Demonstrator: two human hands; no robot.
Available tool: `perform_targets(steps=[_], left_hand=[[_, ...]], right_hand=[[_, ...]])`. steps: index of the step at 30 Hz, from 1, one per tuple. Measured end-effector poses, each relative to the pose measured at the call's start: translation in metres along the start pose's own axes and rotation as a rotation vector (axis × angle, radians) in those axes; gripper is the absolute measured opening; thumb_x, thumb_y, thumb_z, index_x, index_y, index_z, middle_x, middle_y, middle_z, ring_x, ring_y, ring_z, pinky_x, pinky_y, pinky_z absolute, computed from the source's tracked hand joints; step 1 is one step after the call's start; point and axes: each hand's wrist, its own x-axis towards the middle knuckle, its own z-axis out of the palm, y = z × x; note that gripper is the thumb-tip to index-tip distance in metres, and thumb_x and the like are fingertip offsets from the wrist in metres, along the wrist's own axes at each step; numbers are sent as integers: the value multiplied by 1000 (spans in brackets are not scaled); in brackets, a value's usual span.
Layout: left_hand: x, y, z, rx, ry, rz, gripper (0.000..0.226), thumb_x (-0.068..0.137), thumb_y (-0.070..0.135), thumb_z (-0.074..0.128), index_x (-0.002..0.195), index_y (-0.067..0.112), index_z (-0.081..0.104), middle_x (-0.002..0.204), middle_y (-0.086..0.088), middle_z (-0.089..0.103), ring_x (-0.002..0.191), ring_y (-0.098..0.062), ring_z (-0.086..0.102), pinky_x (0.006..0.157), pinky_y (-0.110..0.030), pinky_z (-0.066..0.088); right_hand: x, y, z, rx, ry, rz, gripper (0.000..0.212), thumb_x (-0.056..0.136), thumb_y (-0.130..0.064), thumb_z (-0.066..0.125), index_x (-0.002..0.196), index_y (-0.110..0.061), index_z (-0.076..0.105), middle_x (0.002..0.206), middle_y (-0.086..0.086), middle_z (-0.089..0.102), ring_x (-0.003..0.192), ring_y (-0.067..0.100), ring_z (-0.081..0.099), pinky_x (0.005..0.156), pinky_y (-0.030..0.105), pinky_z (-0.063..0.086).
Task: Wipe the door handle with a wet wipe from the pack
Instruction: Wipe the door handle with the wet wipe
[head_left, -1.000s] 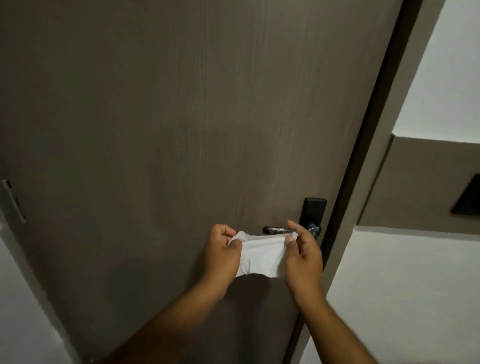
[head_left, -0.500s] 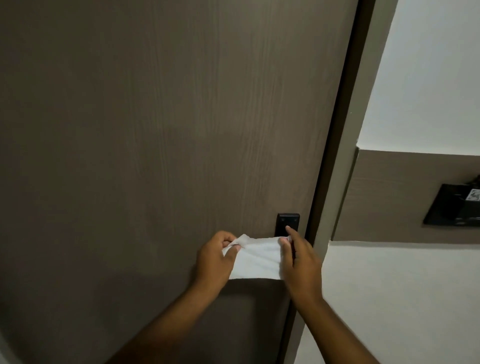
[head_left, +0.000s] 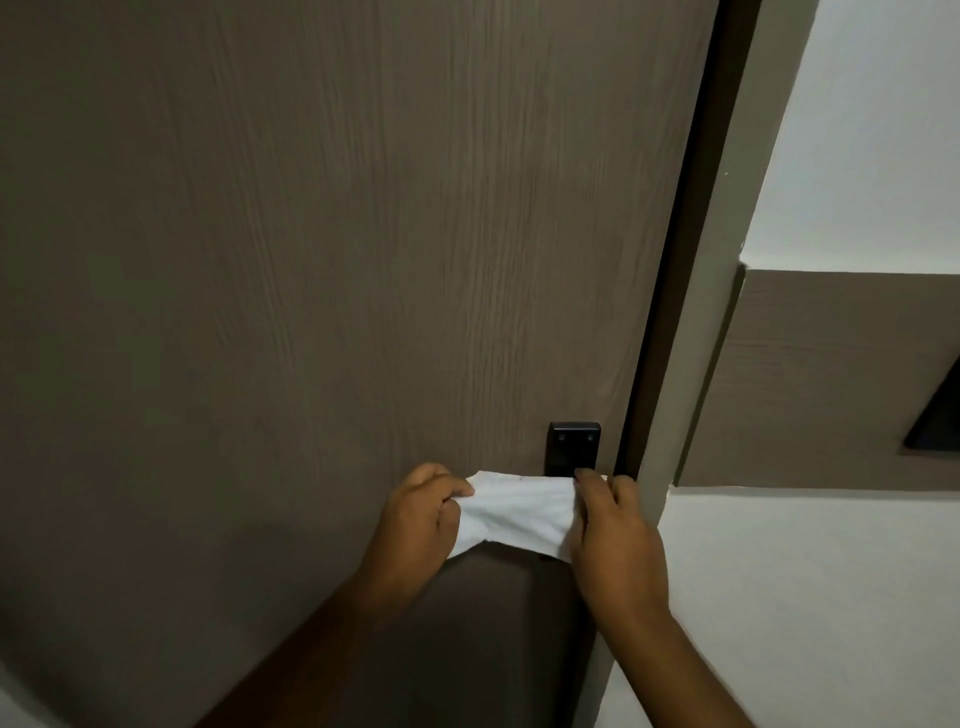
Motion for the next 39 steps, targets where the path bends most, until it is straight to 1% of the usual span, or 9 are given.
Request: perform_targets(steps=[2, 5, 8, 14, 18, 27, 30, 35, 39], left_hand=[[3, 1, -2, -12, -10, -9, 28, 88, -15, 51, 94, -1, 74, 98, -6, 61, 88, -14, 56, 79, 0, 36], [7, 0, -5, -16, -41, 11, 27, 87, -13, 52, 95, 2, 73, 98, -9, 63, 87, -15, 58, 78, -3, 38], [6, -1, -8, 2, -52, 62, 22, 88, -9, 56, 98, 3, 72, 100, -10, 63, 89, -20, 60, 84, -28, 51], [7, -6, -30, 181, 146, 156, 24, 86, 5, 69, 109, 10, 69, 124, -12, 57, 110, -24, 57, 91, -46, 55], [34, 3, -45, 390, 311, 360, 41, 87, 25, 67, 126, 18, 57, 147, -17, 43, 136, -35, 38, 105, -51, 36], [123, 9, -36, 785, 484, 687, 86, 91, 65, 43, 154, 16, 11, 162, -11, -19, 150, -28, -13, 122, -48, -3], [128, 3, -30, 798, 558, 733, 86, 90, 65, 43, 154, 16, 12, 163, -11, -16, 151, -29, -8, 122, -50, 1], [128, 4, -27, 760, 596, 750, 86, 89, 63, 44, 155, 16, 13, 164, -12, -12, 152, -30, -4, 122, -50, 1], [128, 3, -27, 784, 596, 761, 86, 90, 63, 43, 155, 16, 11, 164, -12, -14, 152, -30, -6, 122, -50, 0]], right_hand=[[-4, -3, -3, 33, 63, 13, 38, 96, -37, 50, 132, -25, 45, 128, -3, 55, 114, 19, 56, 87, 19, 45], [-8, -30, -1, -94, 199, -332, 61, 78, -28, 65, 134, -17, 45, 133, 11, 57, 124, 30, 52, 101, 39, 35], [-8, -33, 22, -343, 11, -717, 71, 77, -35, 70, 138, -10, 43, 141, 14, 51, 136, 32, 32, 107, 49, 31], [4, -3, 35, -452, -102, -890, 81, 86, -44, 59, 150, -10, 22, 157, 15, 19, 145, 33, 11, 113, 56, 11], [22, -16, 31, -550, -92, -1091, 96, 79, -37, 68, 152, -13, 9, 159, 14, 7, 146, 33, 3, 112, 60, 4], [35, 27, 32, -716, -96, -1174, 78, 89, -35, 53, 152, -14, 11, 159, 9, 6, 146, 28, 1, 118, 54, -1], [40, 47, 27, -741, -48, -1194, 62, 98, -46, 28, 151, -16, 14, 161, 9, -5, 147, 26, -4, 117, 47, -14], [39, 0, 53, -730, -81, -1255, 88, 79, -34, 60, 150, -10, 13, 158, 14, 6, 145, 33, 2, 113, 60, 9], [32, -46, 80, -957, -84, -1225, 85, 82, -43, 57, 147, -3, 18, 157, 18, 14, 142, 47, -9, 112, 63, -2]])
